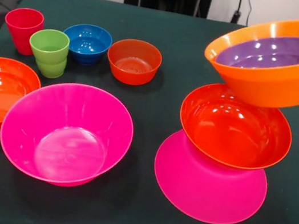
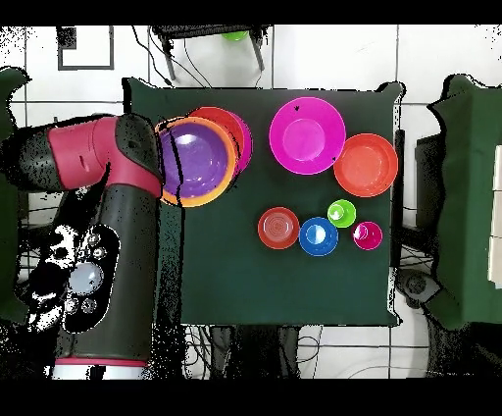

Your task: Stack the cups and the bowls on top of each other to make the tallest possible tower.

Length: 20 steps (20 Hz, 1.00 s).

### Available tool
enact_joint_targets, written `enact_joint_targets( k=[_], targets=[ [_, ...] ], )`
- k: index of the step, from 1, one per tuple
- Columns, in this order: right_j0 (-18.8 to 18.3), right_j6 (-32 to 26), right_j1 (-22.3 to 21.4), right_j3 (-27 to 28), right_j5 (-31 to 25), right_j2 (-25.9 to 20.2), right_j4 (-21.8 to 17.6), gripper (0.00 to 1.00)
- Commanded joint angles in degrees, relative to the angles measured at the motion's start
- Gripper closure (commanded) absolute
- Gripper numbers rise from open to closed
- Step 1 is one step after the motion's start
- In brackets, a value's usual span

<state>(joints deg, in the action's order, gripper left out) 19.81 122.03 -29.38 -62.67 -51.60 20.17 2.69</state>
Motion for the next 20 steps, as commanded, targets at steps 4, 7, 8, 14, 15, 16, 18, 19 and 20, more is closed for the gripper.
enact_joint_targets(
  k=[4, 7, 8, 14, 15, 16, 18, 19, 20],
  targets=[
    [-1.43, -3.52, 1.96, 3.5, 1.53, -4.3, -5.35, 1.0],
    [-0.96, -3.31, 2.85, 3.96, 0.84, -2.94, -6.97, 1.0],
    [-0.96, -3.18, 3.06, 4.09, 1.13, -2.87, -7.16, 1.0],
    [-1.03, -1.83, 3.26, 2.98, 3.11, -3.43, -7.61, 1.0],
    [-1.0, -1.75, 3.42, 3.44, 2.88, -3.43, -7.69, 1.0],
    [-0.96, -1.67, 3.58, 3.9, 2.66, -3.44, -7.77, 1.0],
    [-0.86, -1.61, 4.18, 5.2, 1.95, -3.2, -8.06, 1.0],
    [-1.12, -2.0, 4.42, 5.92, 1.48, -3.39, -8.01, 1.0],
    [-1.38, -2.4, 4.67, 6.64, 1.02, -3.58, -7.96, 1.0]
  ],
)
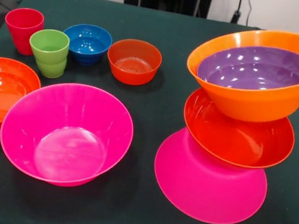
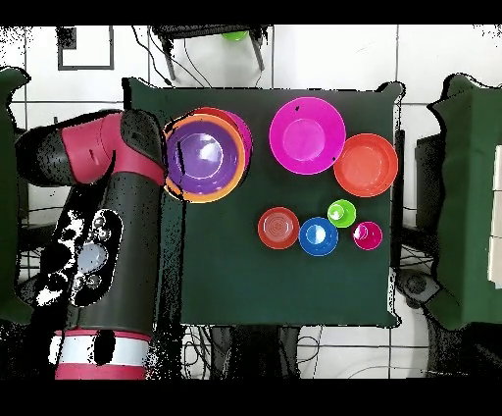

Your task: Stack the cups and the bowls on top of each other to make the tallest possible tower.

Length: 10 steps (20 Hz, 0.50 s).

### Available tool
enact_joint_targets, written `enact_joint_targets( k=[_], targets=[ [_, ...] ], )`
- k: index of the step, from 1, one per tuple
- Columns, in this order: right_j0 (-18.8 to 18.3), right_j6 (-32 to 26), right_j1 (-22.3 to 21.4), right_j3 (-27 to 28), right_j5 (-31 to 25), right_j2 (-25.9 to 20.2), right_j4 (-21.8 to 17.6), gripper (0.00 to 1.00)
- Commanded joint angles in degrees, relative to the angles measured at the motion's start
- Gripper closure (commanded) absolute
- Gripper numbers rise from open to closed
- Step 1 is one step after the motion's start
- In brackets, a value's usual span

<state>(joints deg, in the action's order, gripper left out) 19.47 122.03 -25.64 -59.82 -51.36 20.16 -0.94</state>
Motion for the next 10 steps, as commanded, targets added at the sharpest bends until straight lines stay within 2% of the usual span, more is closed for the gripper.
enact_joint_targets(
  k=[1, 10],
  targets=[
    [-1.26, -2.68, 1.22, 4.31, 0.71, -3.72, -4.35, 1.0],
    [-1.99, -3.43, 2.42, 5.8, 1.38, -4.34, -4.06, 1.0]
  ],
)
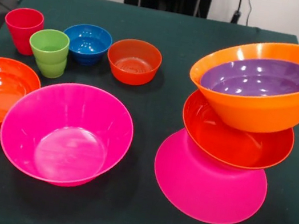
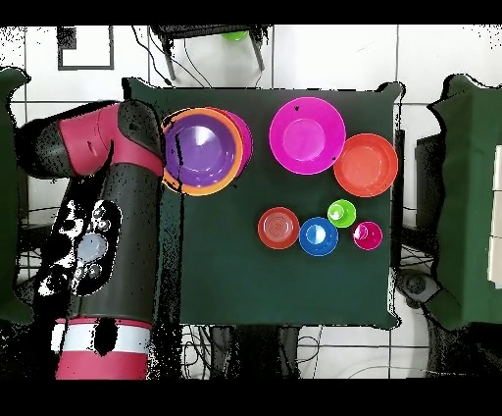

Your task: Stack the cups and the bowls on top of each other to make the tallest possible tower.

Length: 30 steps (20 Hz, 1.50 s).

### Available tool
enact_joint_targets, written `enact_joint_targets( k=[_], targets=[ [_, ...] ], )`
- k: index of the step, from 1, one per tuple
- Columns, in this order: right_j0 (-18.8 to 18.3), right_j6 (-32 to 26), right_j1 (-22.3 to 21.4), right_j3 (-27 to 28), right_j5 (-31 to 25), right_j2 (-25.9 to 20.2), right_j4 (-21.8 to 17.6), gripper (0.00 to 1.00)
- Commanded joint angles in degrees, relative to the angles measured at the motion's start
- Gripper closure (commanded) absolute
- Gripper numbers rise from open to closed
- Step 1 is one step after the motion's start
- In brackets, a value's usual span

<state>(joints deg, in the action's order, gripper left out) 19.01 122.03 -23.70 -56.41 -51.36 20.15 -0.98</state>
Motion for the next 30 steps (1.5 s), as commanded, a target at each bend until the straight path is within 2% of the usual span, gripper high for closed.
enact_joint_targets(
  k=[1, 21, 30],
  targets=[
    [-1.52, -3.34, 0.56, 2.43, 1.43, -4.29, -4.01, 1.0],
    [-2.0, -3.38, 3.76, 5.85, 1.29, -3.56, -4.39, 1.0],
    [-1.03, -3.5, 6.24, 8.4, -1.51, -0.77, -6.15, 1.0]
  ],
)
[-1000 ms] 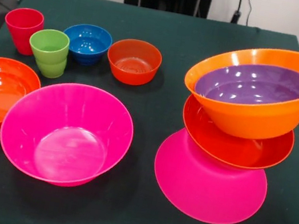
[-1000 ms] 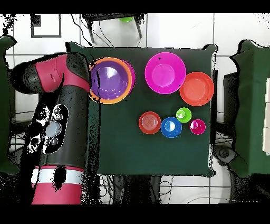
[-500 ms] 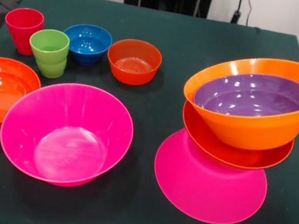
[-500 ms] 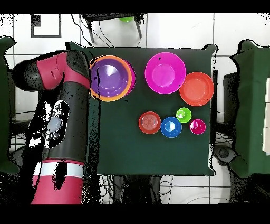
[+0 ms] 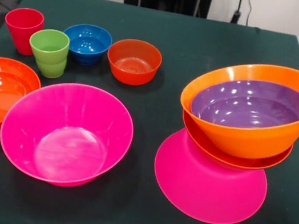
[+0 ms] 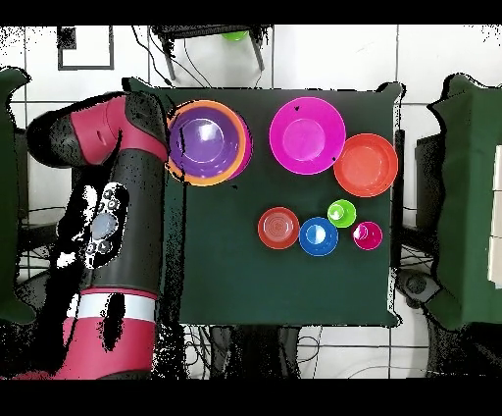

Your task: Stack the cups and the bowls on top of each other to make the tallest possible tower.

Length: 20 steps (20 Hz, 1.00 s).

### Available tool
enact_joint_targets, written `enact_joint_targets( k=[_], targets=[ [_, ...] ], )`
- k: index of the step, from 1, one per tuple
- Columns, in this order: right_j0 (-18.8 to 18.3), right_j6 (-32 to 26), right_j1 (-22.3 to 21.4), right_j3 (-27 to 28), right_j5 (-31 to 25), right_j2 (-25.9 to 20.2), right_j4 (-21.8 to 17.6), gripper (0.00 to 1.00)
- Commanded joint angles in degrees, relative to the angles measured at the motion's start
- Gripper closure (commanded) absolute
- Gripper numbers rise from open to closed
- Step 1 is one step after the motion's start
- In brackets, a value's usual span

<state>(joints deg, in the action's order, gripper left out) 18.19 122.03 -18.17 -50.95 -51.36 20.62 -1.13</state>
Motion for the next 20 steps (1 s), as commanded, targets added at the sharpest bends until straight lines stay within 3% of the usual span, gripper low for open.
enact_joint_targets(
  k=[1, 8, 20],
  targets=[
    [0.05, -3.2, 1.19, 3.15, -1.91, -0.51, -6.33, 1.0],
    [0.61, -2.76, 3.23, 4.09, -3.95, 1.73, -7.55, 1.0],
    [-0.72, -4.54, 6.51, 8.12, -10.46, 1.2, -4.88, 1.0]
  ],
)
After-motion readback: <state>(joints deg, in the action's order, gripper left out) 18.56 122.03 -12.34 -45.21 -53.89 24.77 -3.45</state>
